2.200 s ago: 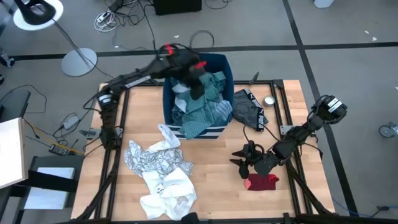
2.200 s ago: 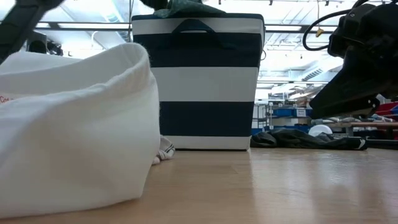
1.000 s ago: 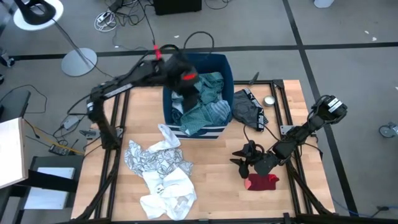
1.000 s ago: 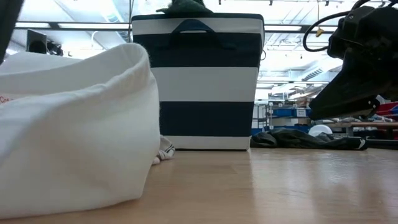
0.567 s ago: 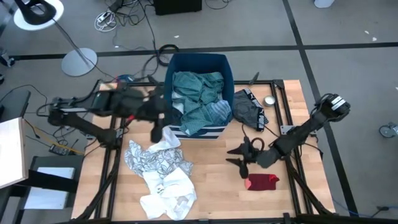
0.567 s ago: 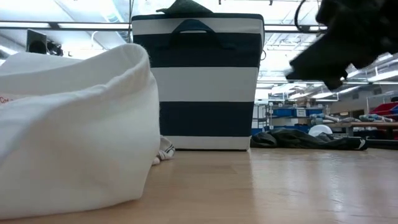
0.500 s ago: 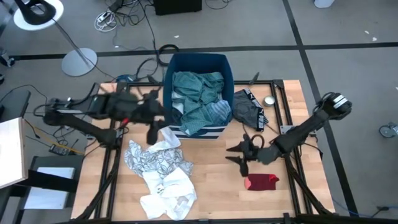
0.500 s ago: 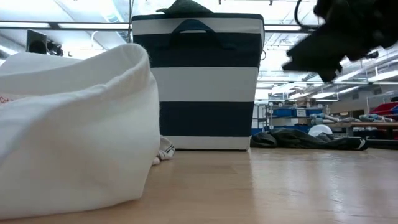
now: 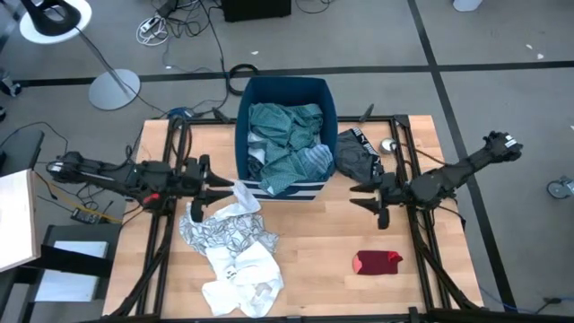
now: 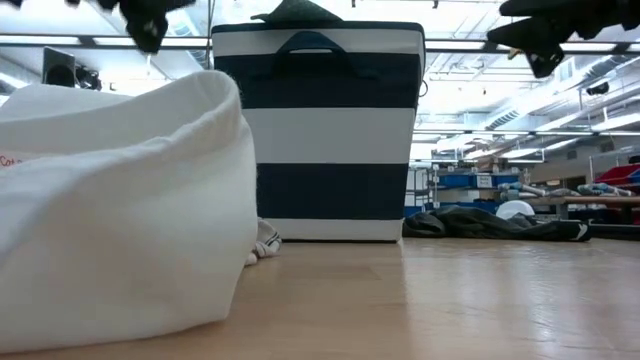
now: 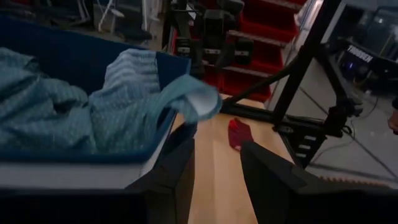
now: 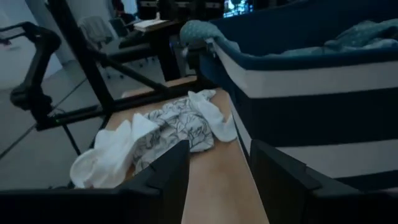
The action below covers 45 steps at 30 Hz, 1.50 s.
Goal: Sort clothes
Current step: Put the grey boxer into the blue bin
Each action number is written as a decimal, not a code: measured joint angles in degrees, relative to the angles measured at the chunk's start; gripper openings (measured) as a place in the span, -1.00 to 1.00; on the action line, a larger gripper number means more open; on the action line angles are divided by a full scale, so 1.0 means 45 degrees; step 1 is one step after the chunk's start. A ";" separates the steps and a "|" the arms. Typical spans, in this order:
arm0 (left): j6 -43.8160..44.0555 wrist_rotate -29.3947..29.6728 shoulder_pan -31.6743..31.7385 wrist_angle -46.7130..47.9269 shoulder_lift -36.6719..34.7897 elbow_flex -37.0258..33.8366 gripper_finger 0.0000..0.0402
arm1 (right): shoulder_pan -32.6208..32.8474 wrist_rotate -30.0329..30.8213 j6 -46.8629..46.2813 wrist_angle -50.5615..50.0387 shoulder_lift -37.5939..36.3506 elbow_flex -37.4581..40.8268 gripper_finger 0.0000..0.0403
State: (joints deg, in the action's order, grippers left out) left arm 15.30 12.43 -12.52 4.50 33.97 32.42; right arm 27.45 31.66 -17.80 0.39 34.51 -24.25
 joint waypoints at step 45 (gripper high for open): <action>0.0701 -0.0419 -0.0009 -0.5417 -0.2471 -0.5692 -0.33 | 0.0519 0.0621 -0.0019 -0.2838 -0.7200 0.4070 -0.44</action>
State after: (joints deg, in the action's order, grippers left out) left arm 18.45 10.55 -12.56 -19.88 22.85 6.81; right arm 29.78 34.46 -17.89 -12.38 2.11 -5.93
